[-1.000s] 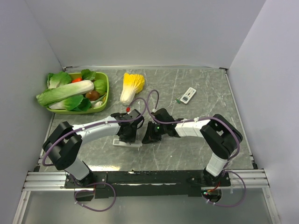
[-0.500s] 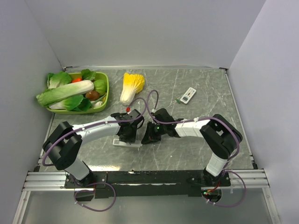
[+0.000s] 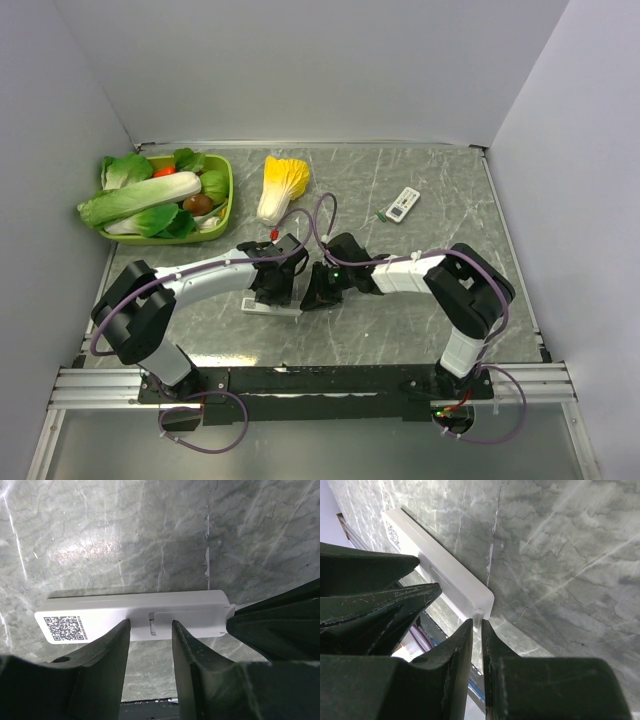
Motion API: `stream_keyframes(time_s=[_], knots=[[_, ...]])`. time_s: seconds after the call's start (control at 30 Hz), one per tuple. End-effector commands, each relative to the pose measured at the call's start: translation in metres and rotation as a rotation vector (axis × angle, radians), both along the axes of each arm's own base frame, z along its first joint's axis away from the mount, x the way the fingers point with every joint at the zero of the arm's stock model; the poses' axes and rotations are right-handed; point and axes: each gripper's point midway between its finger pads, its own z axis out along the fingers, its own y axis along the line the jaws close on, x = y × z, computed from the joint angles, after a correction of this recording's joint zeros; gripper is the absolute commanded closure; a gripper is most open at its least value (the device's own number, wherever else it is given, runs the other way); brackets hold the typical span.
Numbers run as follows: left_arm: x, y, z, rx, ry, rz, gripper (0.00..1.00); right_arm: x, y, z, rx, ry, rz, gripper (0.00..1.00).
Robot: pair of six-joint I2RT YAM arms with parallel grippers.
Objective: Load the batteries into the remote control
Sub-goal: Load the battery cover into the remote control.
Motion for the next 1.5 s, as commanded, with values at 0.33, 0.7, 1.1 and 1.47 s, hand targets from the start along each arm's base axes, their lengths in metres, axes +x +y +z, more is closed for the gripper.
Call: stream_keyframes(time_s=[0.33, 0.7, 1.1, 1.47], knots=[[-0.011, -0.007, -0.007, -0.028, 0.032, -0.031, 0.61, 0.006, 0.026, 0.012, 0.027, -0.035, 0.046, 0.81], [-0.017, -0.011, -0.013, -0.06, 0.059, -0.037, 0.65, 0.01, 0.034, 0.014, 0.005, -0.05, 0.04, 0.87], [0.018, 0.003, 0.026, -0.131, -0.096, 0.091, 0.59, 0.043, -0.017, 0.062, -0.032, -0.283, -0.09, 0.68], [0.093, 0.093, 0.154, -0.447, -0.511, 0.491, 0.11, 0.1, -0.204, 0.159, -0.378, -0.66, -0.544, 0.13]])
